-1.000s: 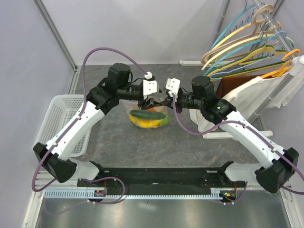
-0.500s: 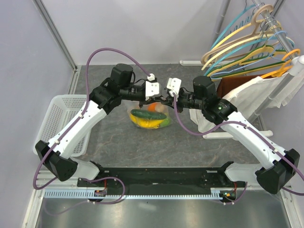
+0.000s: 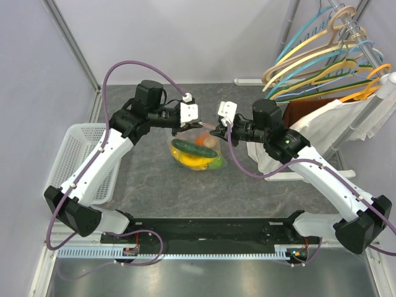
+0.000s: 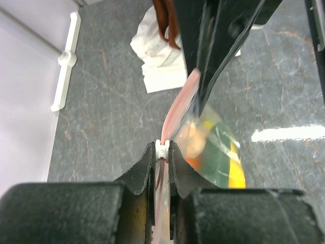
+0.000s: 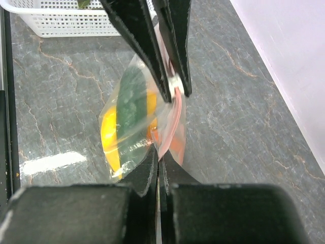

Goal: Place the food in the zip-top bag and seal the zipper
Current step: Zip the zipper food storage bag at the center of the board.

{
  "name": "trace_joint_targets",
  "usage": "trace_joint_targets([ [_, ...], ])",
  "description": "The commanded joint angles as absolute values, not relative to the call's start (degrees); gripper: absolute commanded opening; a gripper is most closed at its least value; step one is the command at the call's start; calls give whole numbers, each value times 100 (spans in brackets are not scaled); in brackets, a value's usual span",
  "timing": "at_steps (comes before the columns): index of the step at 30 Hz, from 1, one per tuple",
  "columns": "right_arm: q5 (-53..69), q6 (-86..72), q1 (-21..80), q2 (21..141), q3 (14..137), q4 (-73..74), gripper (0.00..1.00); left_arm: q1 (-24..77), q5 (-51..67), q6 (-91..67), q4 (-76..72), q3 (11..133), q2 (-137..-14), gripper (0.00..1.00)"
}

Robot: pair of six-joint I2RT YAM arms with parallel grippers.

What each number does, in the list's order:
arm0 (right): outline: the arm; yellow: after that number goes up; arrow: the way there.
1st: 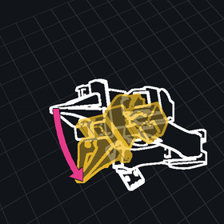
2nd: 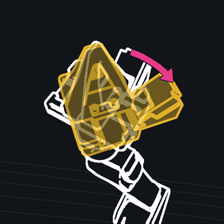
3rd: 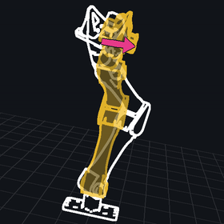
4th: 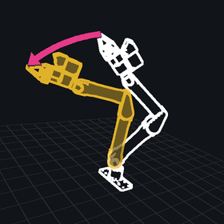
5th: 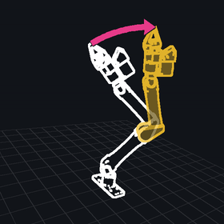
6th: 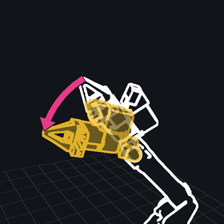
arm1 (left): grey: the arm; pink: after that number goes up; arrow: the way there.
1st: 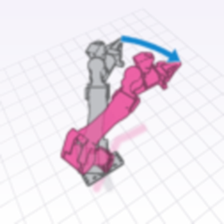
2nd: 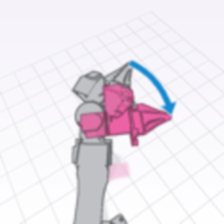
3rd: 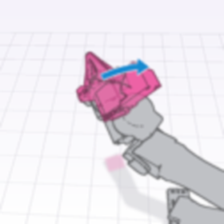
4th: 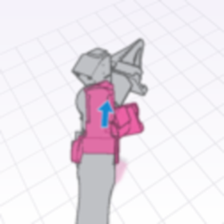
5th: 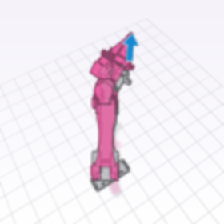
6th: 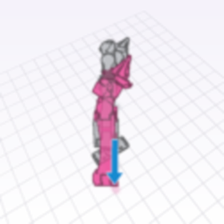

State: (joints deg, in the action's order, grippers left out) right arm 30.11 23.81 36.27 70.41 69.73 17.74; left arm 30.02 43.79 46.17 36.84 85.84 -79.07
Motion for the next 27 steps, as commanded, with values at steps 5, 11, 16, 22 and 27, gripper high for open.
trace_joint_targets([
  [5, 3164, 2496, 3647, 6653, 6952, 1617, 0, 2225, 4016, 5370, 4192, 8622, -7734, 8],
  [11, 3138, 2496, 3630, 6627, 6970, 1626, 0, 1645, 4069, 5782, 4465, 8622, -7690, 7],
  [16, 3120, 2522, 3612, 6592, 6987, 1661, 0, 1249, 4026, 6029, 4597, 8613, -7708, 7],
  [22, 3103, 2575, 3604, 6583, 6996, 1740, 0, 941, 3929, 6301, 4702, 8622, -7743, 8],
  [27, 3094, 2610, 3551, 6548, 7014, 1810, 0, 712, 3894, 6486, 4851, 8631, -7726, 9],
])
